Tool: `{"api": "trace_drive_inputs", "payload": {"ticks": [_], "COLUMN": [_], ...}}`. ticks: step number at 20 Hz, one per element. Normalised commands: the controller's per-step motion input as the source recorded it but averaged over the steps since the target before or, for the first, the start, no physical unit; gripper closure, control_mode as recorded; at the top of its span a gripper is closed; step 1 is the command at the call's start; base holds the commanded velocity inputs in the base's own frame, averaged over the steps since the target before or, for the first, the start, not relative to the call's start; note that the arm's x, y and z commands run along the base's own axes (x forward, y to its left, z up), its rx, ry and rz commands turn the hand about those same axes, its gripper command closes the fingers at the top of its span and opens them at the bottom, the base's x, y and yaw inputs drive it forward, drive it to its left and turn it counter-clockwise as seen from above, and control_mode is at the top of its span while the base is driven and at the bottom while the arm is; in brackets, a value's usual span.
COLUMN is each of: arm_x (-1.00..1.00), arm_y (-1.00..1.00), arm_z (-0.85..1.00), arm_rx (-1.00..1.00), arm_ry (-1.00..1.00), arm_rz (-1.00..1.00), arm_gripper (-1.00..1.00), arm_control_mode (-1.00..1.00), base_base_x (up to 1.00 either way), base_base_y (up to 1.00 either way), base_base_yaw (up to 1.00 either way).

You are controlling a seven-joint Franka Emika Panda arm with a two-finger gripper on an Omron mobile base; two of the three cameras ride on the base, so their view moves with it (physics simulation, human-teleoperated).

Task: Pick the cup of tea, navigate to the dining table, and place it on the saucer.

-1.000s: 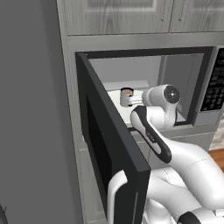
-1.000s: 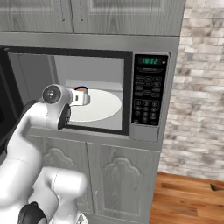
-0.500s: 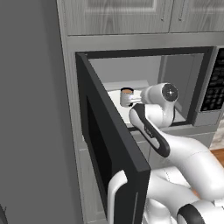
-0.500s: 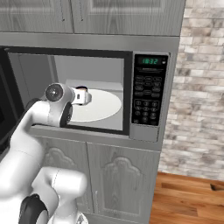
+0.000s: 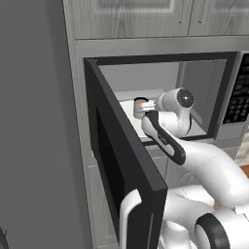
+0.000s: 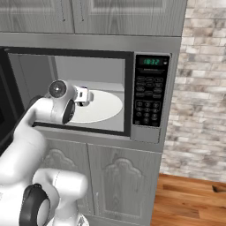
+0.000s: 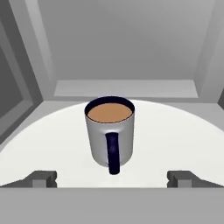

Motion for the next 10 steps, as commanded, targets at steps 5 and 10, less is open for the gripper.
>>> {"api": "trace_drive_inputs", "payload": {"ticks": [5,10], "arm_x": [0.25,0.19], "arm_y": [0.0,0.0], "arm_z": [-0.02,-0.06], "arm_rx": [0.0,0.0], "arm_ry": [0.03,0.04], "arm_rz": [0.0,0.0], "arm_gripper": [-1.0,-1.0], "arm_control_mode": [-1.0,-1.0], "base_base_x": [0.0,0.0], "base_base_y": [0.0,0.0], "base_base_yaw": [0.0,0.0]}}
